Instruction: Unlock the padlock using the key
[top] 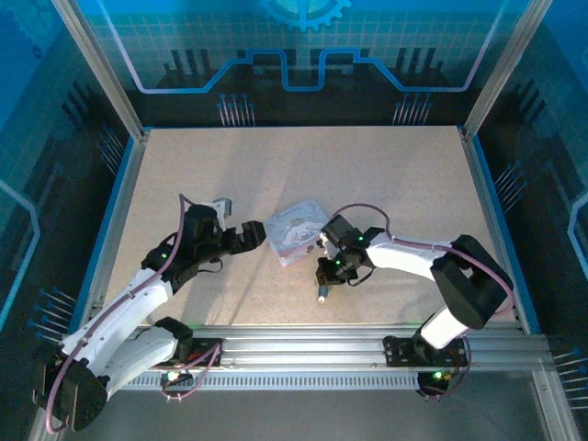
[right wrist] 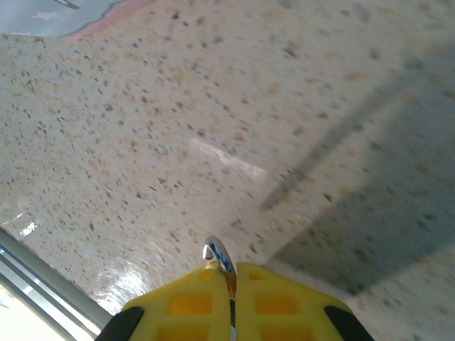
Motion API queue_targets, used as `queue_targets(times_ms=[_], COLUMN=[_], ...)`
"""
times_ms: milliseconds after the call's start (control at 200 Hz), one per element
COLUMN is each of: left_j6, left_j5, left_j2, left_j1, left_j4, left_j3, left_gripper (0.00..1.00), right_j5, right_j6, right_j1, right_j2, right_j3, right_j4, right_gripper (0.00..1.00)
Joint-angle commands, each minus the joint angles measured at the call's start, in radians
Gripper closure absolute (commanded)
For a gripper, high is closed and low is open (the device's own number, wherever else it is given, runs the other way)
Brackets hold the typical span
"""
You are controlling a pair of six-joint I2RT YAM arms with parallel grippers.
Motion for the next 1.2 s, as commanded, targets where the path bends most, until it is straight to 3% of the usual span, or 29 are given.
queue_targets(times_ms=[0,195,380,560,925,1196], left_j6=[0.027,0.025,0.024,0.025,0.031,0.035], left_j5=[-0.008,-0.008,-0.009,-0.011,-0.031,-0.126], left_j2=[-0.005,-0.011,-0.014,-0.018,-0.023,-0.069], left_j1=[0.010,0.012,0.013,0.013,0.013,0.018], left_j4=[-0.017,-0.022,-0.027,-0.044,-0.079,-0.088], left_j3=[-0.012,-0.011,-0.007,0.007,0.071,0.097], left_gripper=[0.01,0.01,0.01,0.01,0.01,0.01], right_j5=[-0.028,-0.029,-0.011,0.014,0.099,0.176], right_j6=[-0.044,-0.049,-0.048,-0.045,-0.054,-0.101], right_j1=[0.020,0.025,0.026,0.026,0.005,-0.075], right_j2=[0.047,0.072,0.061,0.026,-0.136,-0.317], right_j3=[0.043,0.043,0.043,0.043,0.043,0.044], right_j4=[-0.039,-0.039,-0.048,-0.054,-0.080,-0.094], right_gripper=[0.91,0.87,0.77,0.76,0.70,0.63])
